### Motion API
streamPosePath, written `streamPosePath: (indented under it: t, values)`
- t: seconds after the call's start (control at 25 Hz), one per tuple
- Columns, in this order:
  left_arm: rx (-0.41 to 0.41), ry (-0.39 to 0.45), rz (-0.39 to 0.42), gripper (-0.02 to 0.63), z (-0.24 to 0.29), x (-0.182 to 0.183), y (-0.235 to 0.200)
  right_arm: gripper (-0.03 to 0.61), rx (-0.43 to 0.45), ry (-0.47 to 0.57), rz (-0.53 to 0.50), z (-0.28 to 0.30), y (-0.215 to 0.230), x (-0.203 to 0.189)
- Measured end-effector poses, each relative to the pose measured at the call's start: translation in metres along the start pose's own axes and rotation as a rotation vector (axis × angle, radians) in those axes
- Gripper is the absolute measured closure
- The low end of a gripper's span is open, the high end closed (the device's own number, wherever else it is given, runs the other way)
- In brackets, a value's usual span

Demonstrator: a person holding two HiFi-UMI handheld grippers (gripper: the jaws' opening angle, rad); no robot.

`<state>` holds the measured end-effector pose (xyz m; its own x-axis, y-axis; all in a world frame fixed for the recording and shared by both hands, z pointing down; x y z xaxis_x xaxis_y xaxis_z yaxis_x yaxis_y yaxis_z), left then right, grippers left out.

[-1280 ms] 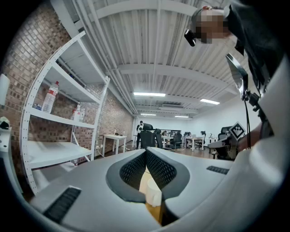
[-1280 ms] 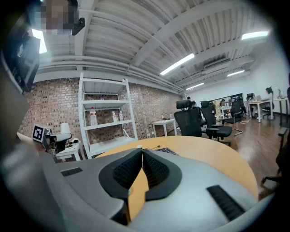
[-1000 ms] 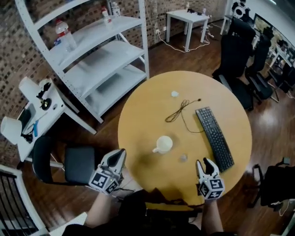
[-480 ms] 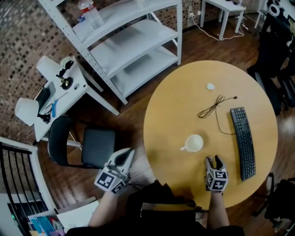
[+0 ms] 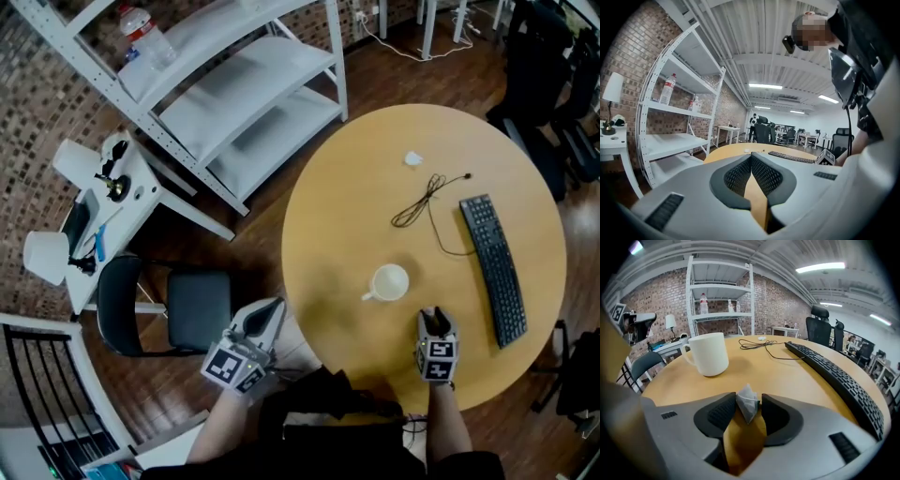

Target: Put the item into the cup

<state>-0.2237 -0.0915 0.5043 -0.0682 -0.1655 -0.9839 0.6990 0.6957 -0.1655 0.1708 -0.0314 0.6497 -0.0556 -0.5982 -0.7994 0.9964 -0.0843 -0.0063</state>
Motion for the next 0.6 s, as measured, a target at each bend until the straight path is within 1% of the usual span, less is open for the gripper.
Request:
streamPosePath:
  t: [0.04,0.12,0.2,0.28,0.36,0.44,0.6]
  values:
    - [-0.006,0.002,-0.005,0.618,0.002,0.0,0.001,0.427,0.002,-0.001,-0.011,0.001,0.001,-0.001]
    - [-0.019,-0.008,-0.003,0.618,0.004,0.0,0.001,0.485,0.0,-0.005,-0.008,0.002,0.004,-0.007]
    - [-0.026,-0.015,0.002,0.618,0.005,0.0,0.001,0.491,0.0,0.0,0.008,-0.002,0.004,-0.005]
    - [-0.023,-0.004,-0.003,0.618,0.004,0.001,-0.001,0.492,-0.004,0.022,0.005,-0.008,0.004,0.007]
    - [-0.02,0.008,-0.01,0.618,0.003,0.001,-0.002,0.492,-0.007,0.071,0.004,-0.016,0.004,0.026]
    - [-0.022,0.017,-0.002,0.618,0.001,-0.001,-0.004,0.492,0.001,0.142,0.014,-0.024,0.003,0.051]
    - [-0.015,0.042,0.004,0.618,0.0,0.0,-0.008,0.492,0.052,0.273,-0.011,-0.039,-0.008,0.106]
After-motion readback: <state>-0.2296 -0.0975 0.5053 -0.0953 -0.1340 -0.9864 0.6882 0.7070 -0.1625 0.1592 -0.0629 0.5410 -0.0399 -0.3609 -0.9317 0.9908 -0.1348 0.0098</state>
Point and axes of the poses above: the fingertips, and each gripper's own axes: z forward along the fingers, y to its right, x out of its top, the point moved 9 cm from there along -z, backward along the fingers, and after that the axes turned 7 degrees about y, right-handed, at the moved point
